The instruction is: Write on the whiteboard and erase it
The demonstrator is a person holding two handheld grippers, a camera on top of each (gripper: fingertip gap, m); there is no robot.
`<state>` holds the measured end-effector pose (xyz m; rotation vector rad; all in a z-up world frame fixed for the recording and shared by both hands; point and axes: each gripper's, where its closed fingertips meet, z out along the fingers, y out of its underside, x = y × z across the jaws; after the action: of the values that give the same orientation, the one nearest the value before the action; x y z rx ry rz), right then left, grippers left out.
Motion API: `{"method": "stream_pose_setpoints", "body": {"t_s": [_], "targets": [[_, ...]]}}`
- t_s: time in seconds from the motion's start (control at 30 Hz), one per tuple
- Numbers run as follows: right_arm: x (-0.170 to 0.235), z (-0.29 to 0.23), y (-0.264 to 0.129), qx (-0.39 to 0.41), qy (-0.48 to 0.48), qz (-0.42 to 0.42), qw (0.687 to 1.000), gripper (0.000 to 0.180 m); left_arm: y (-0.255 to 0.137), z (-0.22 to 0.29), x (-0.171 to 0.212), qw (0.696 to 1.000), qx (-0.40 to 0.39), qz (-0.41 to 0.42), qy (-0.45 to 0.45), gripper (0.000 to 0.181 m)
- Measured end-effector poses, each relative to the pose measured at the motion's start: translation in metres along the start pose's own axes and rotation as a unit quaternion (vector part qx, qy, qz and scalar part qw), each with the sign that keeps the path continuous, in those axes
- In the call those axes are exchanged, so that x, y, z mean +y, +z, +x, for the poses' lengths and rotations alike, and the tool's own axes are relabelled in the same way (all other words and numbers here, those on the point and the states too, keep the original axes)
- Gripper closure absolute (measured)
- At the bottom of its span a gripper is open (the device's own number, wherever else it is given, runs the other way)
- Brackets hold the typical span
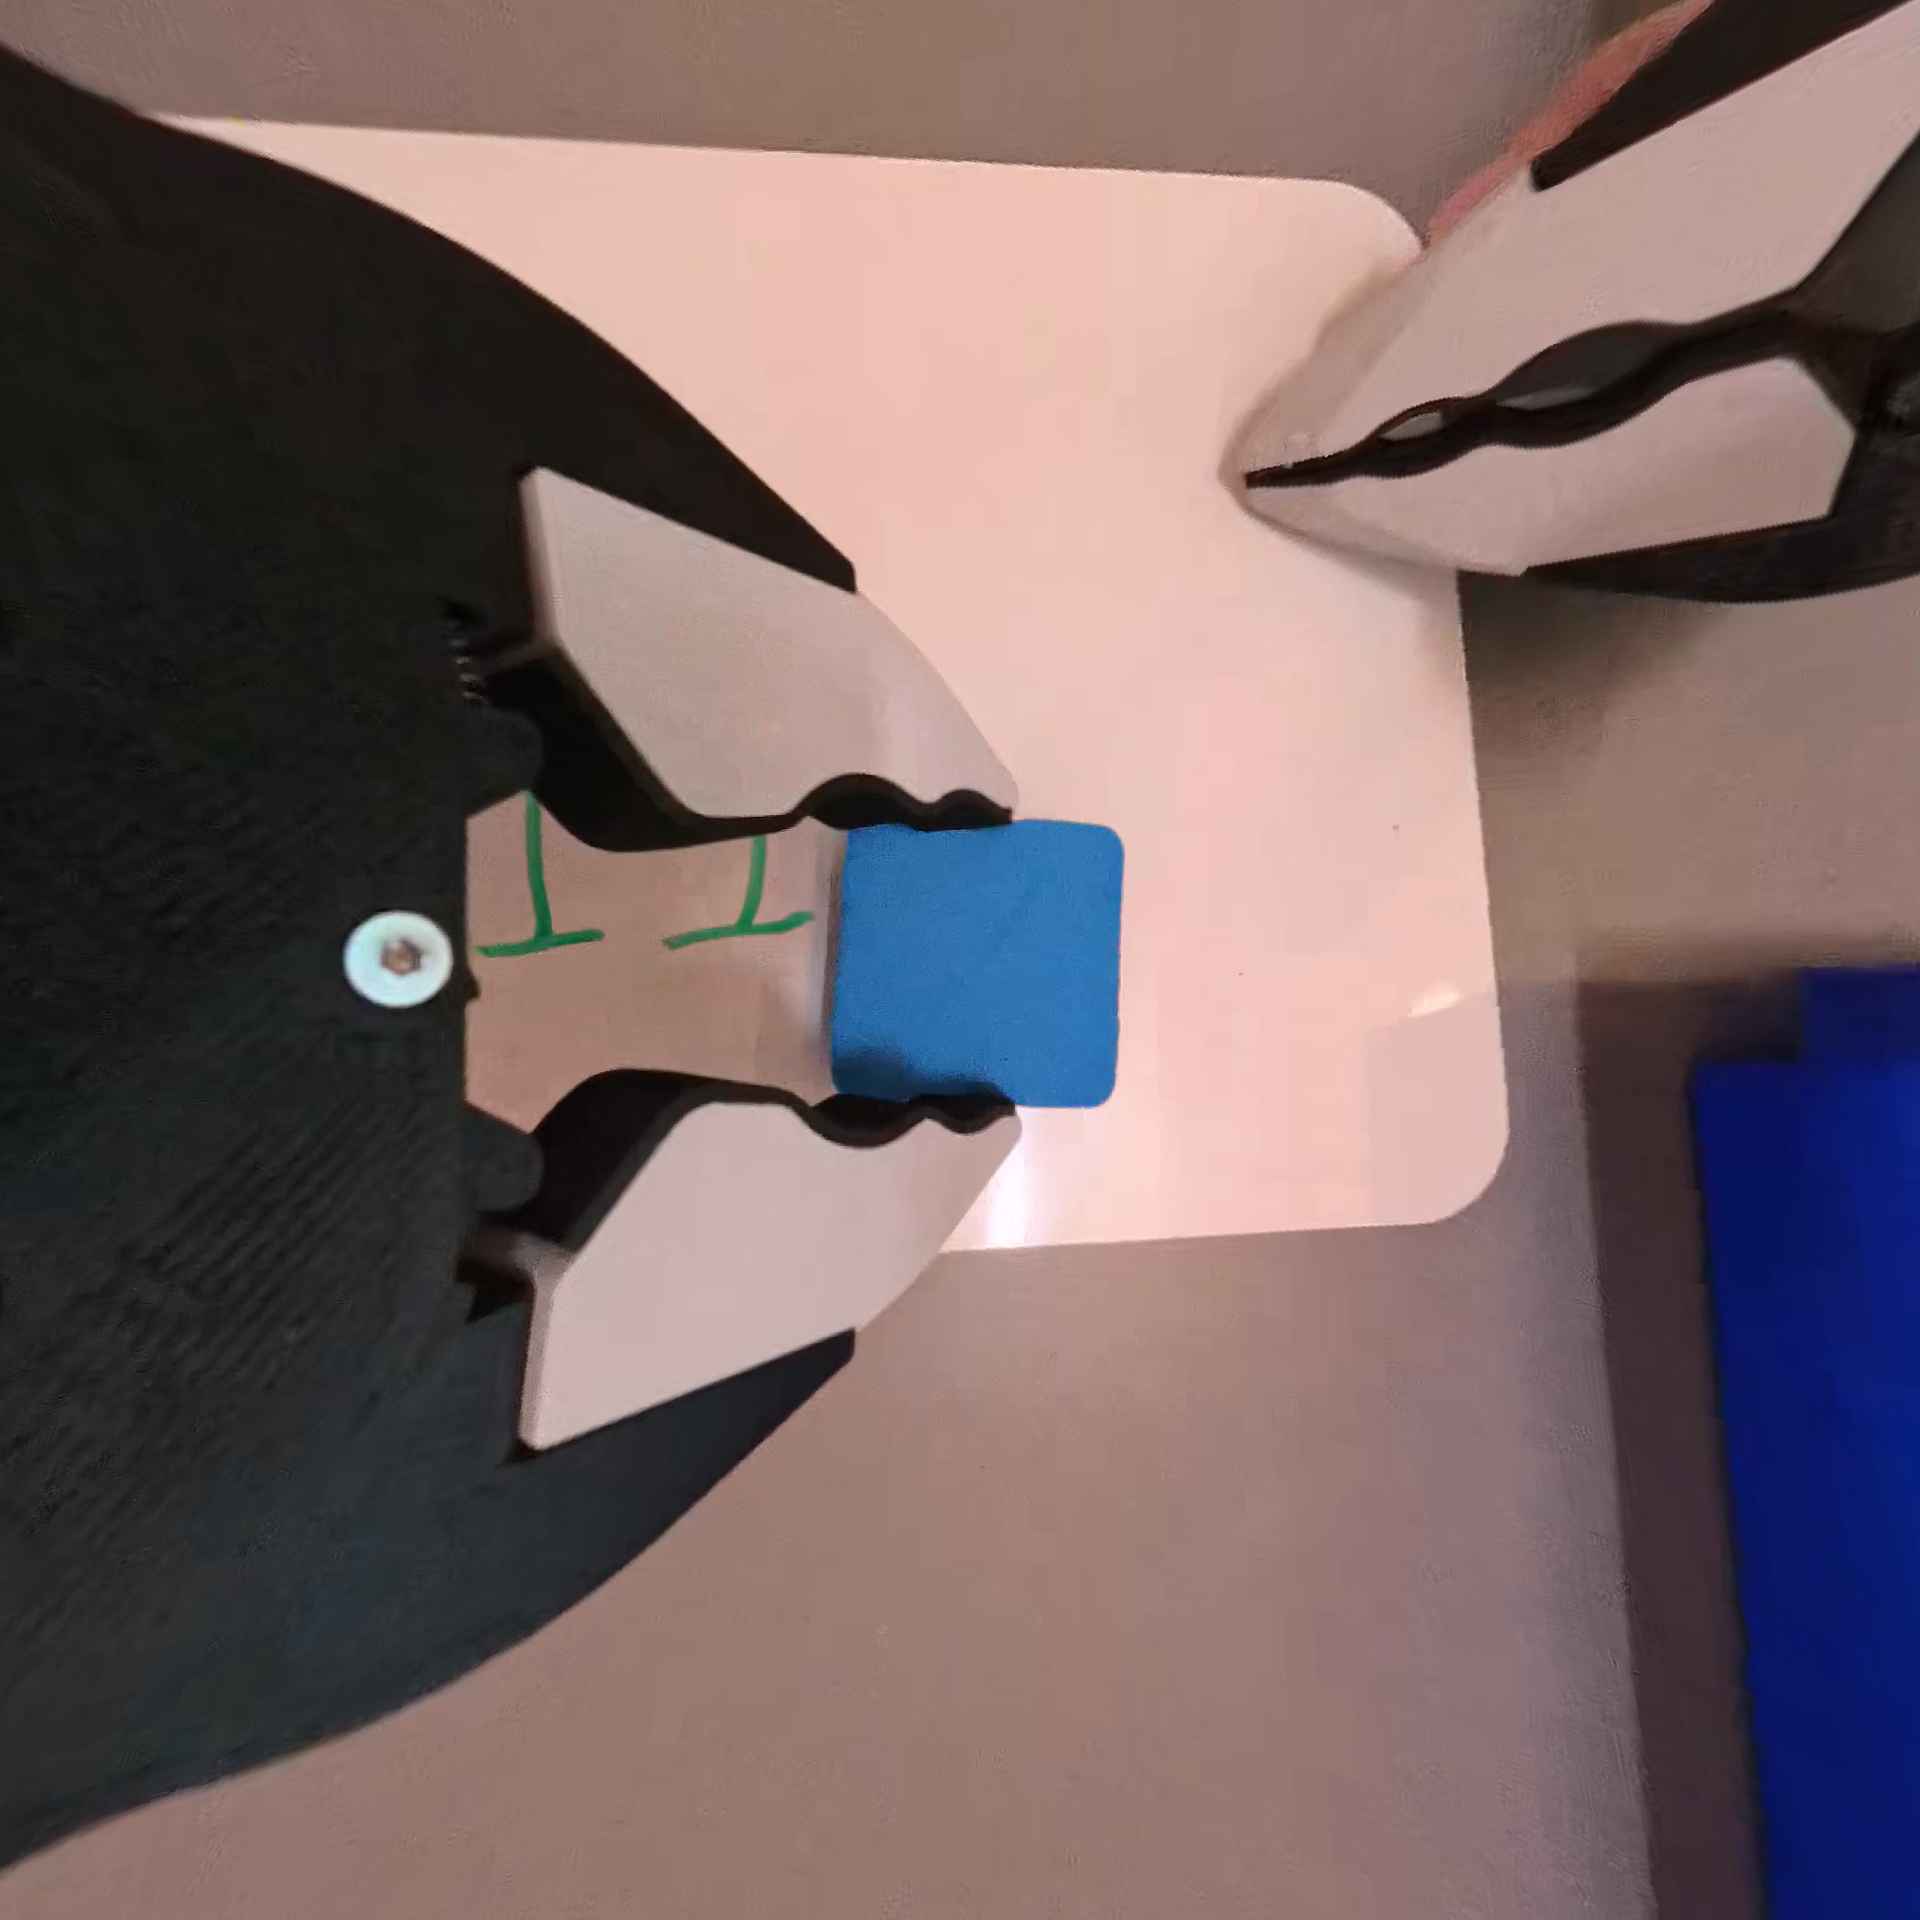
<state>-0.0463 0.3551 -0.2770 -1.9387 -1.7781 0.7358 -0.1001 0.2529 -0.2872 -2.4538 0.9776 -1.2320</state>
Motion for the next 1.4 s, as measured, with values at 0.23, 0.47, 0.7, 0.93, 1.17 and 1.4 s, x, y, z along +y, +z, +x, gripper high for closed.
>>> {"method": "stream_pose_setpoints", "body": {"t_s": [0.23,0.47,0.7,0.93,1.17,1.4], "targets": [[0.008,-0.012,-0.006,0.014,-0.063,-0.03,0.997,0.129,0.001,0.0,0.0,1.0,0.003,-0.002,0.0,0.181],[0.023,-0.057,-0.015,-0.045,-0.133,-0.05,0.989,0.129,0.001,0.0,0.0,1.0,-0.004,0.002,0.002,0.181],[0.038,-0.018,-0.031,0.002,-0.031,0.011,0.999,0.13,0.004,0.0,-0.004,1.0,0.0,-0.005,0.007,0.181],[0.069,0.024,-0.061,0.065,0.05,0.03,0.996,0.13,0.006,0.001,-0.005,1.0,0.01,-0.012,0.007,0.181],[0.071,-0.042,-0.054,-0.006,-0.056,0.013,0.998,0.129,0.006,0.001,-0.006,1.0,0.007,-0.01,0.009,0.181],[0.094,-0.02,-0.075,0.026,-0.006,0.03,0.999,0.13,0.01,0.001,-0.01,1.0,0.005,-0.01,0.013,0.181]]}}
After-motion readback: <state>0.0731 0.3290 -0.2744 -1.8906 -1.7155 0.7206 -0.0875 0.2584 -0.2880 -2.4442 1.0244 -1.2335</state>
